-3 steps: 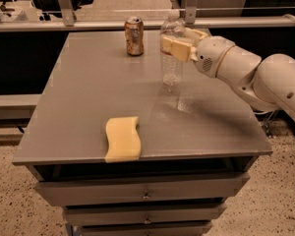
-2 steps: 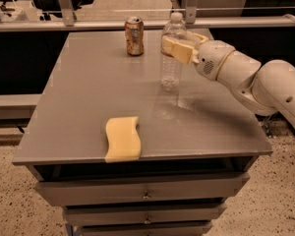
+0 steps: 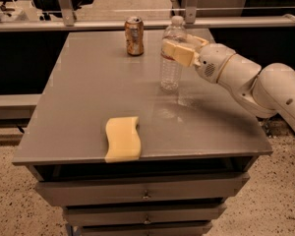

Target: Place water bottle upright

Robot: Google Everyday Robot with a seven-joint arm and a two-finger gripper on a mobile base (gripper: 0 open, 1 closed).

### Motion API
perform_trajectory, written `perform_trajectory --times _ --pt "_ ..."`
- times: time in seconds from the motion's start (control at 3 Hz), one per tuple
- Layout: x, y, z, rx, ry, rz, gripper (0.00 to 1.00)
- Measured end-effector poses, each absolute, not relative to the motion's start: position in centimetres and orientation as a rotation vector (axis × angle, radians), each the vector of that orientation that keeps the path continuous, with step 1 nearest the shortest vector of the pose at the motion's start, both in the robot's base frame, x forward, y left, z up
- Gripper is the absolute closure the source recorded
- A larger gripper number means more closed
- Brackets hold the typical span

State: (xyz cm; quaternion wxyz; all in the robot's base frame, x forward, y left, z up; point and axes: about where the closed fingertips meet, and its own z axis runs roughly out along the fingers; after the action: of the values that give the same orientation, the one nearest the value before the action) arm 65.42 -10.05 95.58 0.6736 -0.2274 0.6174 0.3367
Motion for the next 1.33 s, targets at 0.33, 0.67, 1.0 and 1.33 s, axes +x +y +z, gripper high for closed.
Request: perform_trajectory --times 0.33,0.67,1.0,1.33 --pt "65.2 -10.0 95.1 -0.516 1.385 0.767 0.12" --pt "65.1 -10.0 94.8 -0.517 1.379 0.773 0.0" --pt "65.0 -10.4 94.9 -0.523 1.382 0.768 0.0" --pt "64.5 -12.9 95.8 -0.567 1.411 0.729 0.0"
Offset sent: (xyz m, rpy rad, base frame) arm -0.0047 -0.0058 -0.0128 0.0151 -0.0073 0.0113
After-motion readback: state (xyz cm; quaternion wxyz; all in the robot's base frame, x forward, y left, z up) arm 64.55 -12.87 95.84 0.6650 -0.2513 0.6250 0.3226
